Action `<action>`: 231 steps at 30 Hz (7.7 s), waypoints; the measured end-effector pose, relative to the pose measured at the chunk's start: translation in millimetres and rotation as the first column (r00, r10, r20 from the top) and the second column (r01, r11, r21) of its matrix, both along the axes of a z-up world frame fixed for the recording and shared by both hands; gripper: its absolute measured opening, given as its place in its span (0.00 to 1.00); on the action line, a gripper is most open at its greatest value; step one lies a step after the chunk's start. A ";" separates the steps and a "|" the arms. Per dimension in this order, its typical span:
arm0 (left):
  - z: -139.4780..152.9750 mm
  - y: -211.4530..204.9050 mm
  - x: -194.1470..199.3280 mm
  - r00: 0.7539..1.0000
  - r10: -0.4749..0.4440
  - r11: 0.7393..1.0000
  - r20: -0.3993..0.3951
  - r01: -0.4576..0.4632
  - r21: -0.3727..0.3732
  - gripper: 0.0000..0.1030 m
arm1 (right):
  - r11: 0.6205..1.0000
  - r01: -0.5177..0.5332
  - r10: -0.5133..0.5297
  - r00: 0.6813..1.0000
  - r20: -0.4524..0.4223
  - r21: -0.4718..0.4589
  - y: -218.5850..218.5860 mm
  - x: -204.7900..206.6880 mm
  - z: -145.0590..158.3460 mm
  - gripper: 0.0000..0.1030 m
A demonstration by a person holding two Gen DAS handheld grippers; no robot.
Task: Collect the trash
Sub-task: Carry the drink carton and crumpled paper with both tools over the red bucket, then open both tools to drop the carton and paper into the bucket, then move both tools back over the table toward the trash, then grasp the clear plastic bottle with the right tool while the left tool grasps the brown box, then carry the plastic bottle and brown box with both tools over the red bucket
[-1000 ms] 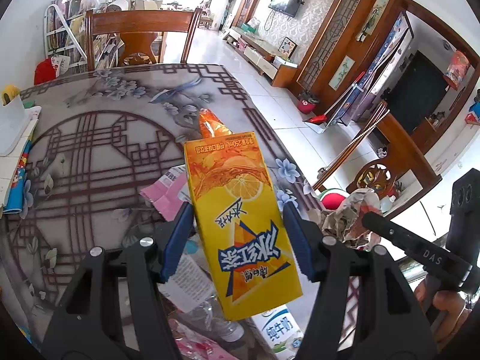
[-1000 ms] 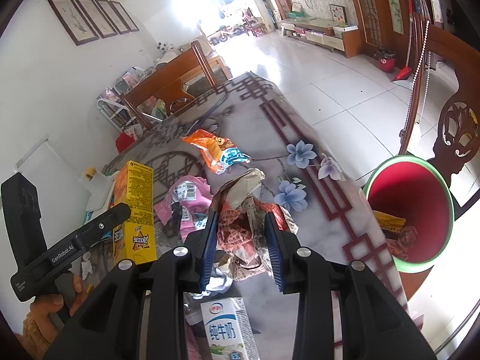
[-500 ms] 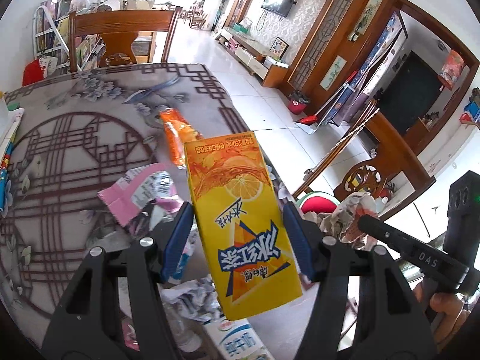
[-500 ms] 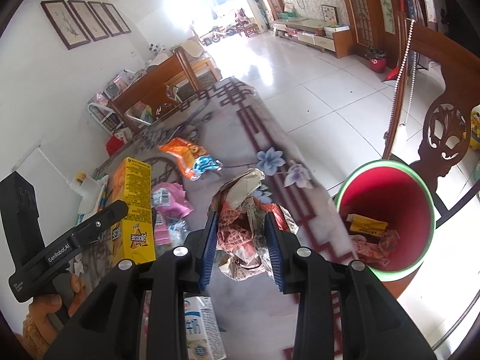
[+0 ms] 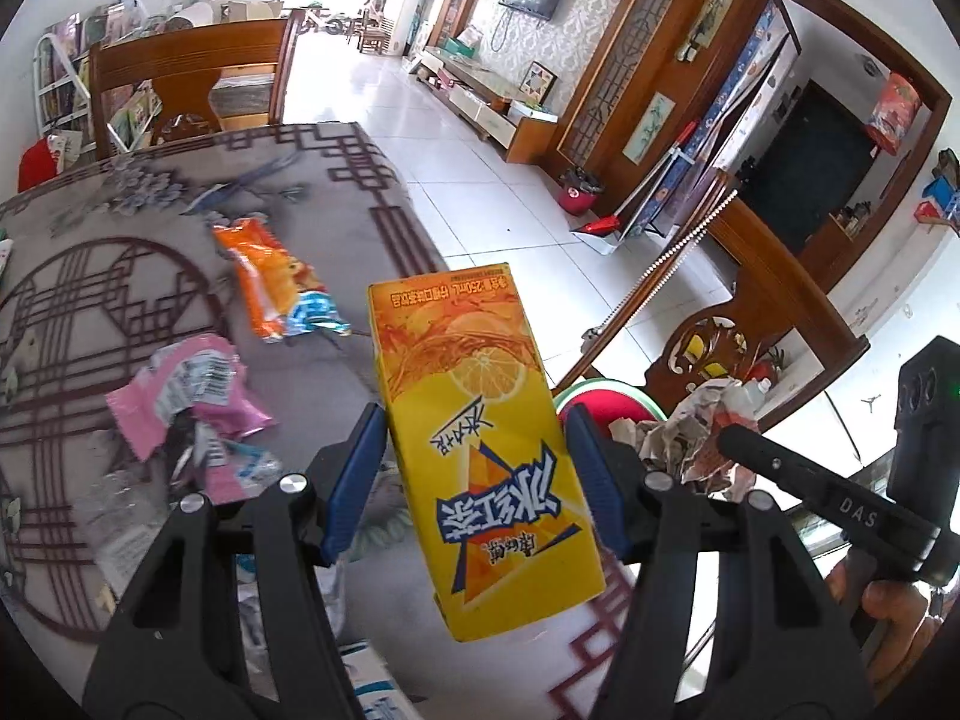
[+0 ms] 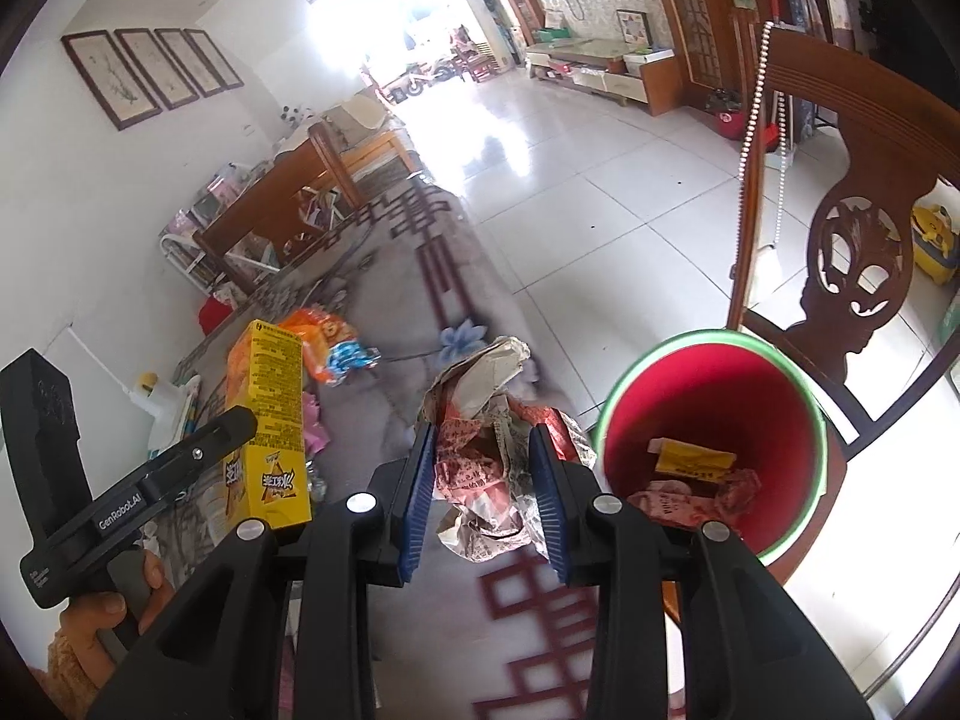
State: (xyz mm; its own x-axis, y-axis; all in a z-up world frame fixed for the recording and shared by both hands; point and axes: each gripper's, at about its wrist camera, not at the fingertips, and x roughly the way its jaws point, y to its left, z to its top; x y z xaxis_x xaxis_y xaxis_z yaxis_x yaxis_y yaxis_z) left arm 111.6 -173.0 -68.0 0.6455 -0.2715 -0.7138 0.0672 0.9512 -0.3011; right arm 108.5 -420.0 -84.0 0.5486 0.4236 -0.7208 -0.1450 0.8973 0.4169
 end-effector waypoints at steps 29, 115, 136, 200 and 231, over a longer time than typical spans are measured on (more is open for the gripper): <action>-46.2 -156.5 71.7 0.947 -0.284 0.958 -0.151 0.288 0.008 0.58 | 0.979 0.201 -0.197 0.977 -0.084 0.036 -131.7 24.0 -28.6 0.31; -56.0 300.2 -128.9 0.930 0.319 0.946 -0.183 -0.325 -0.004 0.79 | 0.831 -0.527 0.500 0.848 -0.174 -0.181 339.9 -38.2 -68.1 0.46; -113.3 179.7 -62.9 0.915 -0.163 0.950 -0.368 0.246 0.191 0.79 | 0.977 -0.210 0.209 0.978 -0.021 -0.040 229.3 -50.1 -16.8 0.47; 3.5 195.8 -67.4 0.995 0.097 0.995 -0.015 -0.097 0.012 0.53 | 0.987 -0.163 0.164 0.985 0.061 -0.011 201.4 -43.5 6.7 0.47; 11.3 126.9 -46.5 1.000 0.012 1.000 -0.004 -0.012 -0.011 0.53 | 0.999 -0.046 0.046 0.997 0.056 0.000 129.9 -41.5 13.4 0.47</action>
State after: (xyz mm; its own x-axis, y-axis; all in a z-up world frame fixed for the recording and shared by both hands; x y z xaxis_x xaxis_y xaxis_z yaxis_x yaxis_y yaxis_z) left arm 65.1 -46.1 -56.7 0.6464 -0.2714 -0.7131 0.0544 0.9486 -0.3117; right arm 67.0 -290.1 -70.6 0.5680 0.4499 -0.6892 -0.2094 0.8888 0.4077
